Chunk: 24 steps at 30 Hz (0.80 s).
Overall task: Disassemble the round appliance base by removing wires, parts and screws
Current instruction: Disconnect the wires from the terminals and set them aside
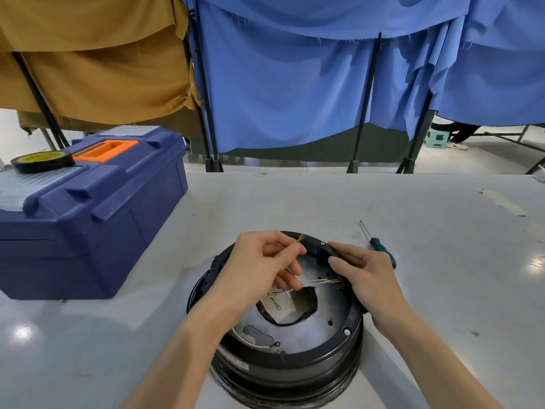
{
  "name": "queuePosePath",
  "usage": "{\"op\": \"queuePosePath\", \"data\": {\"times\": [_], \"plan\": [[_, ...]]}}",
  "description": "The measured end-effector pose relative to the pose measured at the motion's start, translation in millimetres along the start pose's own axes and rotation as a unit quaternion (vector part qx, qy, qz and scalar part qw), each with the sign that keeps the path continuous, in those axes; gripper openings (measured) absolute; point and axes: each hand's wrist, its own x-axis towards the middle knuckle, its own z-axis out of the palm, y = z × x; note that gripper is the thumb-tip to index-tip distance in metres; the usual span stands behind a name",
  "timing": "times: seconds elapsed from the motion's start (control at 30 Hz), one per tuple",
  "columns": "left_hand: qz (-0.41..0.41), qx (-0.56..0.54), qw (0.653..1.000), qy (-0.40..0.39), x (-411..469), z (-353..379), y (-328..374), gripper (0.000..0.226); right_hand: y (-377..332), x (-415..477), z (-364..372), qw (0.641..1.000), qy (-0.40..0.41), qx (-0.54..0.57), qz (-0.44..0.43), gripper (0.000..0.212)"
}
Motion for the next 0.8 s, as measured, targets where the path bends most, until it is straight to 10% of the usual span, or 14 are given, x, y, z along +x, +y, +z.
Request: {"op": "queuePosePath", "data": {"times": [0.3,0.6,0.8], "plan": [[-0.008,-0.05,0.999,-0.003,7.2,-13.2,6.8,0.012,-0.6,-1.3,-1.1,1.0,-0.001,0.012,0.001,0.028],[-0.064,0.092,0.977,-0.182,3.2,-6.1,-6.1,0.031,-2.2,-1.7,-0.5,1.0,-0.002,0.009,-0.005,0.028],[0.013,0.311,0.945,-0.101,5.9,7.9,-11.5,0.032,-2.1,-2.2,-0.6,1.0,-0.001,0.006,-0.006,0.028]]}}
